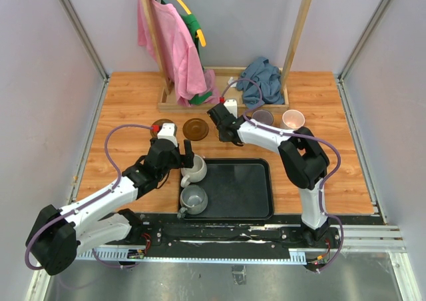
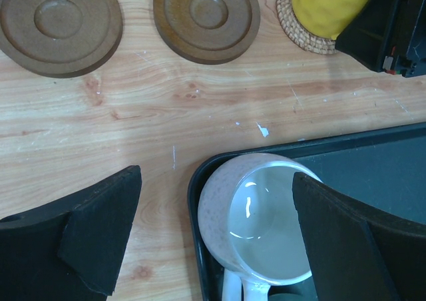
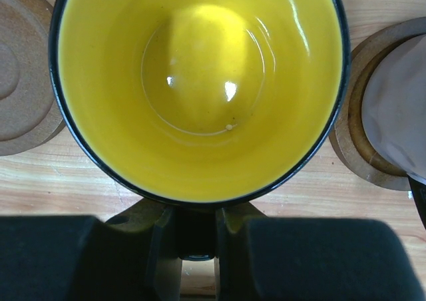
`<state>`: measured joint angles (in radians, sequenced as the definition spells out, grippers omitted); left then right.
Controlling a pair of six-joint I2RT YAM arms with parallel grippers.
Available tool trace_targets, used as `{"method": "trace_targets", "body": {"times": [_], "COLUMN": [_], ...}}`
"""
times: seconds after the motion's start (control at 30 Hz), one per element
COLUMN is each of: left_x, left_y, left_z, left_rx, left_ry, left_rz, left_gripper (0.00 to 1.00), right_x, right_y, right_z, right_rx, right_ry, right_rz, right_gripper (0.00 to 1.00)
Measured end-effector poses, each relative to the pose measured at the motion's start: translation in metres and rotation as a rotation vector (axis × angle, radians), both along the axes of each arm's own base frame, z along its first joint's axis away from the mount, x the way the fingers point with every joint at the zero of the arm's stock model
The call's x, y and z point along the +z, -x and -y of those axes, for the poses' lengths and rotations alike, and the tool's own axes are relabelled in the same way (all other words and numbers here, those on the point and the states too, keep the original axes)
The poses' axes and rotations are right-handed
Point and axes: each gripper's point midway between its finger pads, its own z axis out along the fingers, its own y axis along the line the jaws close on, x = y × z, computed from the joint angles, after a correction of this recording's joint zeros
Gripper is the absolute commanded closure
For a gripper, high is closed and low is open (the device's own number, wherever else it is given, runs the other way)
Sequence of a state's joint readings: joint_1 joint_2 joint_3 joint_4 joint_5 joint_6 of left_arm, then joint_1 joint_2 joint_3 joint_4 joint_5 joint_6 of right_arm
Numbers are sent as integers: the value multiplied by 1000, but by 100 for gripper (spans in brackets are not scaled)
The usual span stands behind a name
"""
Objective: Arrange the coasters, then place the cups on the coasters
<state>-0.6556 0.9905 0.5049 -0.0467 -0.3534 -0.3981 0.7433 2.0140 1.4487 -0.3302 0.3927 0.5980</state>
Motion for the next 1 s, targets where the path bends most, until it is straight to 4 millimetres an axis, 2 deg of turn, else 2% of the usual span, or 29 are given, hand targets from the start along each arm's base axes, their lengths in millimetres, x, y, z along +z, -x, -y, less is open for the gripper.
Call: {"method": "trace_targets", "body": {"times": [0.2, 0.43, 0.73, 0.9, 1.0], "left_x": [0, 1, 5, 9, 16], "left_y": [0, 0, 1, 1, 2], "left_z": [0, 0, 1, 1, 2], "left_rx": [1, 1, -3, -5, -9], "left_ry": [3, 6, 17, 26, 44], "left_rz": [-1, 3, 12, 22, 40], "left_gripper": [0, 0, 0, 0, 0], "right_x": [0, -9, -17, -11, 4], "right_y": [0, 8, 17, 27, 35], "right_z": [-1, 3, 5, 4, 3], "right_rx": [-12, -17, -11, 5, 20], "right_ry": [-11, -9, 5, 8, -8], "right_rz": [1, -34, -61, -63, -44], "right_gripper": [76, 68, 63, 49, 35]}}
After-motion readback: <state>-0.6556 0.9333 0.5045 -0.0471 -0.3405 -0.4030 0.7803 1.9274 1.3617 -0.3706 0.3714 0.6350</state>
